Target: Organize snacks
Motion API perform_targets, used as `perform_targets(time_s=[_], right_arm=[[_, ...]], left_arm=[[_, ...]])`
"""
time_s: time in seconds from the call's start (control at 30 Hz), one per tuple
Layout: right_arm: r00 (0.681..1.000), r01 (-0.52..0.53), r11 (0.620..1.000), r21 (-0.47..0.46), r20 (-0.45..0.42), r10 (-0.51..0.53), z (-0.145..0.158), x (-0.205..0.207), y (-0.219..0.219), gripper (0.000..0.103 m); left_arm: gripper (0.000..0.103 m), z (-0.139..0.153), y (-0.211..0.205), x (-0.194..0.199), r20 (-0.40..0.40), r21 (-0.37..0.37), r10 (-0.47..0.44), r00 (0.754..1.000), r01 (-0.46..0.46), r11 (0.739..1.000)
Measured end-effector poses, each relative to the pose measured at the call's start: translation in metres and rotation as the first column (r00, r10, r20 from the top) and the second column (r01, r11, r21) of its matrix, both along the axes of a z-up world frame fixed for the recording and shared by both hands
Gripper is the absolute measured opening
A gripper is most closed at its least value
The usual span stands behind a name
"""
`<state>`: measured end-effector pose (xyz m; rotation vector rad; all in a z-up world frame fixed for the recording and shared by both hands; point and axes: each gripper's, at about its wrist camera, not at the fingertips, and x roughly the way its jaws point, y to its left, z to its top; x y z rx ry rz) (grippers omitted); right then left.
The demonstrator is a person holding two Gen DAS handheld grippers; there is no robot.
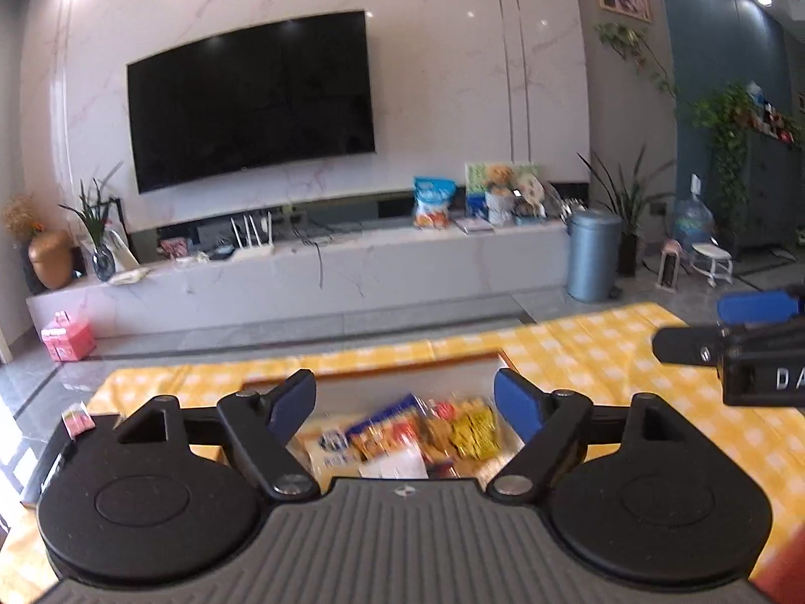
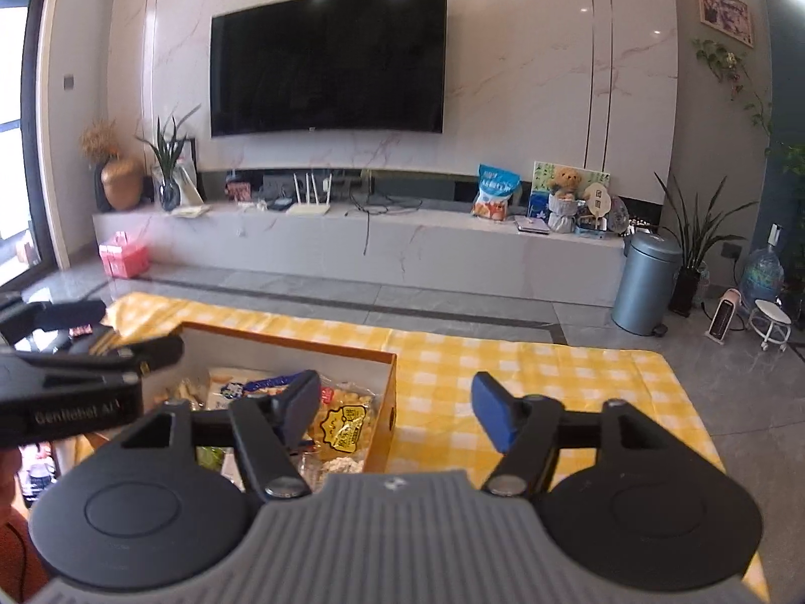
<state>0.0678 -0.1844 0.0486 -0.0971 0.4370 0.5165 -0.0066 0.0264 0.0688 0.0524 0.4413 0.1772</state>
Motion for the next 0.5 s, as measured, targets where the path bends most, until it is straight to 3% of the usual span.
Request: perform_targets(time_s=[0.2, 0.37, 0.5], right_arm=[[1.0, -0.021, 0.998, 0.064, 0.013, 0.02, -0.006, -0.023, -0.009, 0.087], [1.0, -0.015, 1.0, 0.017, -0.025, 0.016, -0.027, -0.028, -0.003, 0.088], [0.993, 0.011, 1.0, -0.007, -0.119, -0.012, -0.048, -0.021, 0.002, 0.088]], left_arm=[[0.103, -0.016, 0.007, -0.008, -0.067, -0.071, 0.021, 0.998, -0.026, 0.997], [0.103, -0.035, 0.013, -0.01, -0.127, -0.045, 0.06, 0.99, -0.066, 0.997], [0.103, -0.048, 0.012, -0.009, -0.161, -0.037, 0.06, 0.985, -0.067, 0.997]])
